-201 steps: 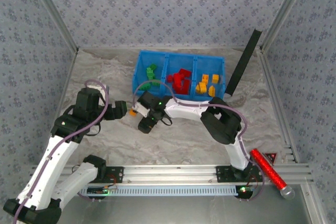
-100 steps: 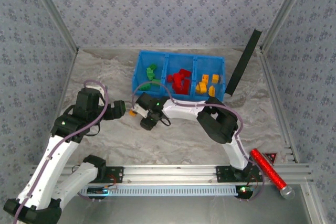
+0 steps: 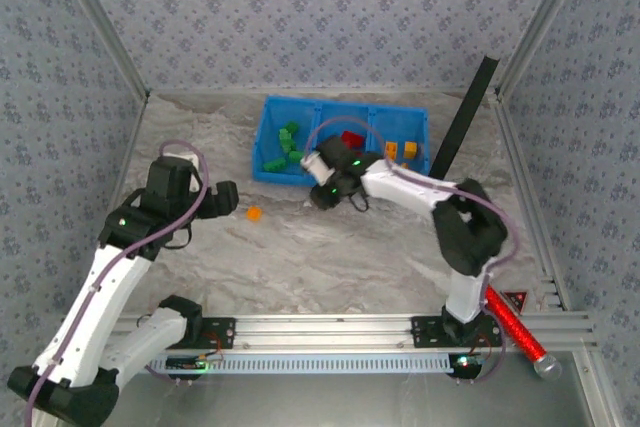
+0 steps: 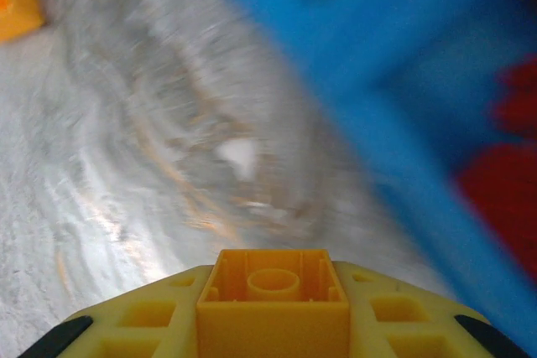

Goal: Sort the legos into containers by color
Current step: Place the lego in the container.

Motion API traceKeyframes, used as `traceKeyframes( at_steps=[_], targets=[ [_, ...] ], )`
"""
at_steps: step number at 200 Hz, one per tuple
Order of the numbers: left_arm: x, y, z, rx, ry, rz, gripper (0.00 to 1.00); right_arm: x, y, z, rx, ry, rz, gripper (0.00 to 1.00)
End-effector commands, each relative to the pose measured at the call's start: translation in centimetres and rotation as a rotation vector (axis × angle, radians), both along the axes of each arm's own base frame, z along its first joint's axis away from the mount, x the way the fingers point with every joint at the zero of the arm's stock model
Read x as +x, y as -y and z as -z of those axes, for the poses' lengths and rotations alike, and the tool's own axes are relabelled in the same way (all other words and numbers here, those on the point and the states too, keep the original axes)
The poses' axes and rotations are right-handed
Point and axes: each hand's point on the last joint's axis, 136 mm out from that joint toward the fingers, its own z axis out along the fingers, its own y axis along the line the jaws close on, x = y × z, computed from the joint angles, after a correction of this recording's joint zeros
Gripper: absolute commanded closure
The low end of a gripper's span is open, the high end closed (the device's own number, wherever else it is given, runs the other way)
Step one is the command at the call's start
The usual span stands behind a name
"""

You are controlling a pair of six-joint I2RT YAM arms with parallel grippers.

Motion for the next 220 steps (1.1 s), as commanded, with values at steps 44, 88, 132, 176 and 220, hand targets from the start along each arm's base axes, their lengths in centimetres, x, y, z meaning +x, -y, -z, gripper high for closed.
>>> traceKeyframes(
  at_steps=[44,88,132,176,220],
  targets=[
    [4.1,1.6,-1.1,0.002,0.016,0.017,0.03,6.1,13.6,-8.6,0.062,0.169,0.440,0.69],
    [4.8,2.5,-1.0,-0.029,0.010,0.032,0.03,10.2,18.2,-7.6,-0.024,0.225,0.621,0.69],
    [5.1,2.8,-0.7,-0.039,-0.001,0.040,0.03,14.2,19.3,-4.4,-0.056,0.151,0.672,0.69],
    [5.1,3.0,-0.5,-0.042,-0.012,0.045,0.03,17.0,19.8,-1.6,-0.045,0.092,0.691,0.64],
    [5.5,3.2,-0.2,-0.036,-0.034,0.052,0.03,18.1,19.8,0.2,-0.046,0.051,0.696,0.58]
  ],
)
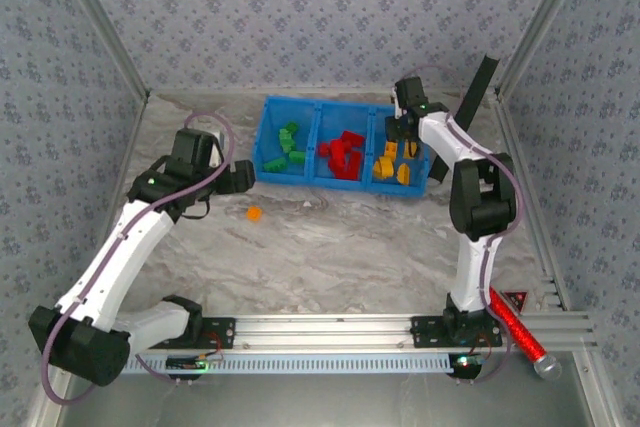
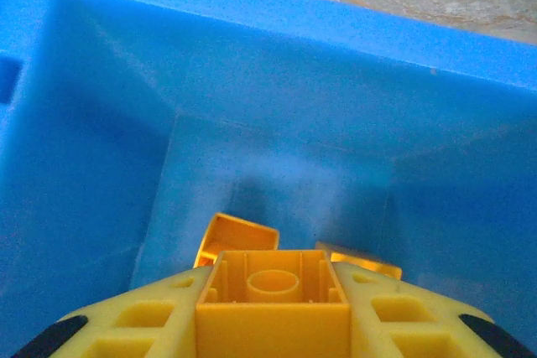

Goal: Sort the legos into containers by color
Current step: Place the lego in the container.

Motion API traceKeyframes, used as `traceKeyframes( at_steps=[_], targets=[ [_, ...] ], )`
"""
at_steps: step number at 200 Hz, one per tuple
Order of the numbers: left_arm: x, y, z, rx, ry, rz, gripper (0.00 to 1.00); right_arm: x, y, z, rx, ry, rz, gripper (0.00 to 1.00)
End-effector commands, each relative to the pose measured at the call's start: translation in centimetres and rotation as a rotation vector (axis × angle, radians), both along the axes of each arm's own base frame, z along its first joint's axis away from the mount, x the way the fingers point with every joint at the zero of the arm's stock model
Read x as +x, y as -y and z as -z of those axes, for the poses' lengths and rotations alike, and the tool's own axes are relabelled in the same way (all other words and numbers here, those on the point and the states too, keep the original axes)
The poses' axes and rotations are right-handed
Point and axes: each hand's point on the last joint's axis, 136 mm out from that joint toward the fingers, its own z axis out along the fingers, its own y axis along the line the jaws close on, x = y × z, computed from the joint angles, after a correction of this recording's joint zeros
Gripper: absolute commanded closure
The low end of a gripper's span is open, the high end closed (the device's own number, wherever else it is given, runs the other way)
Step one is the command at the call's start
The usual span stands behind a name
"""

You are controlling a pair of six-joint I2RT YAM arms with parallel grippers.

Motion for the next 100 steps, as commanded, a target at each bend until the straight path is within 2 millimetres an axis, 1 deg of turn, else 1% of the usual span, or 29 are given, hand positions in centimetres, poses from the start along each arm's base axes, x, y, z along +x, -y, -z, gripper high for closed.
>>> traceKeyframes(
  at_steps=[1,16,28,39,54,77,88,100],
  targets=[
    [0.5,0.3,-1.4,-0.021,0.022,0.007,0.03,0.4,-0.2,0.2,0.027,-0.025,0.008,0.58],
    [0.5,0.4,-1.5,-0.022,0.024,0.012,0.03,0.5,-0.2,-0.1,0.027,-0.023,0.008,0.52],
    [0.6,0.5,-1.6,-0.030,0.028,0.017,0.03,0.4,-0.2,-0.7,0.027,-0.015,0.005,0.49],
    [0.5,0.5,-1.6,-0.032,0.029,0.018,0.03,0.3,-0.2,-1.4,0.028,-0.004,0.005,0.47],
    [0.4,0.5,-1.8,-0.031,0.036,0.019,0.03,-0.2,-0.3,-3.1,0.030,0.024,0.003,0.47],
    [0.2,0.4,-2.0,-0.032,0.049,0.024,0.03,-1.9,-1.3,-5.8,0.037,0.066,-0.022,0.47],
    [0.1,0.5,-2.1,-0.034,0.054,0.030,0.03,-3.1,-2.2,-6.9,0.045,0.077,-0.040,0.46],
    [0.0,0.5,-2.2,-0.035,0.061,0.038,0.03,-4.7,-3.8,-7.9,0.071,0.089,-0.076,0.45]
  ],
)
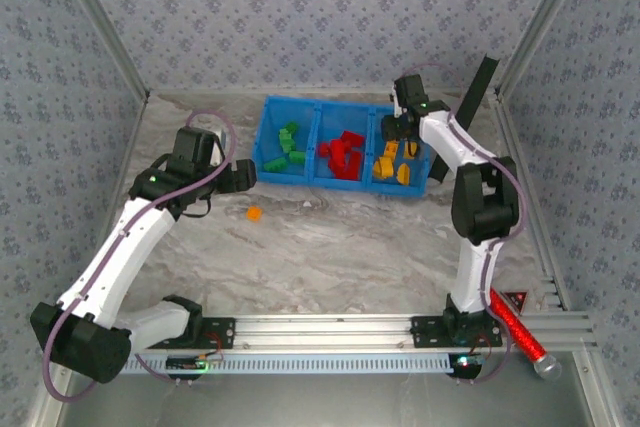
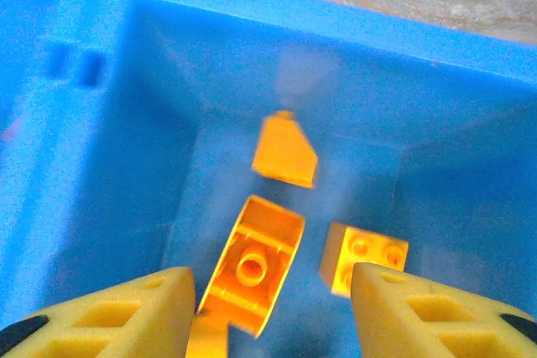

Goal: Sort the legos into containers by color
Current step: Place the lego in the container, then pick up the lego from the center of the table.

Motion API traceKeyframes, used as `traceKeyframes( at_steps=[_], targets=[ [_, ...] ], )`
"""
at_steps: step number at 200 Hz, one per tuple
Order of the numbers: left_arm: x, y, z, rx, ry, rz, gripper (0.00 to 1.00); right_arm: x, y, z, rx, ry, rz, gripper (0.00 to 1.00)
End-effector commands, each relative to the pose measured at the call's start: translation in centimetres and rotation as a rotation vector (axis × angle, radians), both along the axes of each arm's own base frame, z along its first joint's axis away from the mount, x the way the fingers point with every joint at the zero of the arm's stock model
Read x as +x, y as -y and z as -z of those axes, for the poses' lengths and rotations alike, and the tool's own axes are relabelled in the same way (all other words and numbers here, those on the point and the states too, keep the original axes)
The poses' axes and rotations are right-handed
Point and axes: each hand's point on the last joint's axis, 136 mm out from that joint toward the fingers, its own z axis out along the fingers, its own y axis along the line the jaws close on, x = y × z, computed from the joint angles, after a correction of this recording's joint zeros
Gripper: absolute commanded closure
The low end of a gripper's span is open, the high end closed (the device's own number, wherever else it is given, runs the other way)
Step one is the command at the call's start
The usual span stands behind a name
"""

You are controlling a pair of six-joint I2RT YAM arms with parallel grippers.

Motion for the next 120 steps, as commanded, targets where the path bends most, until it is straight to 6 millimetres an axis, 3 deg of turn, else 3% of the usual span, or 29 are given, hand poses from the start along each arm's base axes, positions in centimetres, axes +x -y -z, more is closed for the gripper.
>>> traceKeyframes(
  at_steps=[1,27,46,69,100,120],
  targets=[
    [-0.1,0.1,-2.1,-0.023,0.065,0.025,0.03,-3.0,-2.7,-4.8,0.048,0.068,-0.056,0.45],
    [-0.7,-0.5,-2.8,-0.005,0.088,0.023,0.03,-6.7,-8.3,-6.1,0.115,0.091,-0.200,0.38],
    [-1.6,-1.1,-3.3,-0.014,0.098,0.030,0.02,-9.8,-14.5,-6.0,0.137,0.117,-0.405,0.26],
    [-2.9,-2.3,-3.4,-0.018,0.085,0.015,0.02,-12.4,-20.4,-4.1,0.148,0.102,-0.578,0.16],
    [-4.8,-4.4,-4.0,-0.019,0.110,-0.034,0.01,-16.3,-27.5,-1.5,0.137,0.056,-0.826,0.12],
    [-5.8,-5.3,-4.1,-0.020,0.125,-0.058,0.01,-18.3,-31.0,-0.3,0.149,0.046,-0.970,0.10]
  ],
)
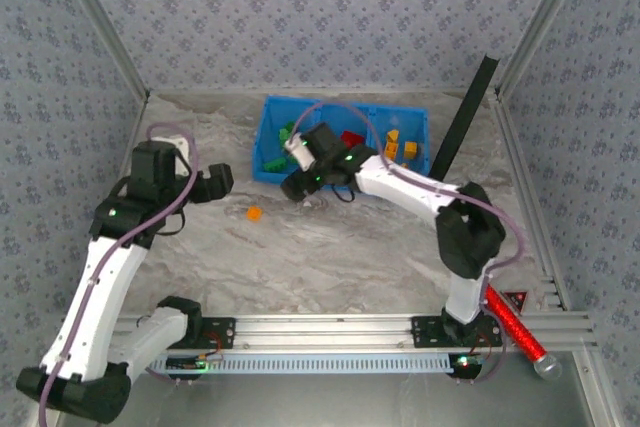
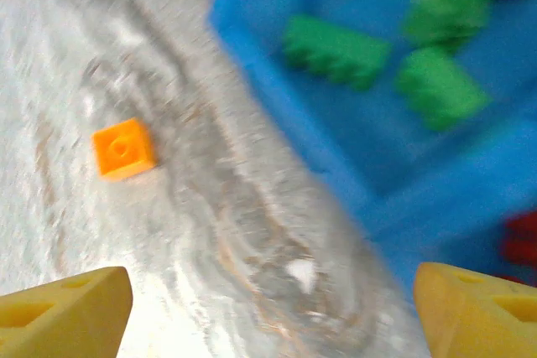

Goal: Sort the legos into containers by color
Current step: Pick up the lego from the center of the table.

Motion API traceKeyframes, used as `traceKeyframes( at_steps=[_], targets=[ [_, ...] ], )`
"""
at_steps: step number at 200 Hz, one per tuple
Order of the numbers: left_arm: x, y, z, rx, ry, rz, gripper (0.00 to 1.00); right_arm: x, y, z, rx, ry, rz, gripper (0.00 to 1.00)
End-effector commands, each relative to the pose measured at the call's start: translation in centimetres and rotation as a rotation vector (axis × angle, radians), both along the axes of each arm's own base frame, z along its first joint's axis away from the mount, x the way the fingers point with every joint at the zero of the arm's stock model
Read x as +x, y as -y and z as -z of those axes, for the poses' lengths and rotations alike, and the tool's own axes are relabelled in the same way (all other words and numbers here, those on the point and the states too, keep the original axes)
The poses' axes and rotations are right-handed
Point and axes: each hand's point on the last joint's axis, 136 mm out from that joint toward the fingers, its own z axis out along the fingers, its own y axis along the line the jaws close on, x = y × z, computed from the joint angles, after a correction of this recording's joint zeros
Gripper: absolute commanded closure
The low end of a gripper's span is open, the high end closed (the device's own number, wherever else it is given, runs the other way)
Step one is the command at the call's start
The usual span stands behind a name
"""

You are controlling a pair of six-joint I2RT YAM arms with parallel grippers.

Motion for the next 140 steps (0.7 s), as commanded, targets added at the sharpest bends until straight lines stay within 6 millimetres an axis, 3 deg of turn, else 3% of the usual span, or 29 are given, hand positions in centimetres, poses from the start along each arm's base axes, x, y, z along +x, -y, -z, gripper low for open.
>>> traceKeyframes(
  at_steps=[1,42,140],
  targets=[
    [-1.8,-0.9,0.6,0.010,-0.020,0.002,0.01,-1.9,-4.5,-0.4,0.045,0.028,-0.201,0.10],
    [-3.0,-1.8,1.2,0.029,-0.047,-0.015,0.01,-2.6,-8.5,1.9,0.024,0.028,-0.335,0.08],
    [-3.8,-2.6,-1.2,0.103,-0.060,0.010,0.01,-2.4,-11.9,8.6,-0.060,-0.029,-0.379,0.05]
  ],
)
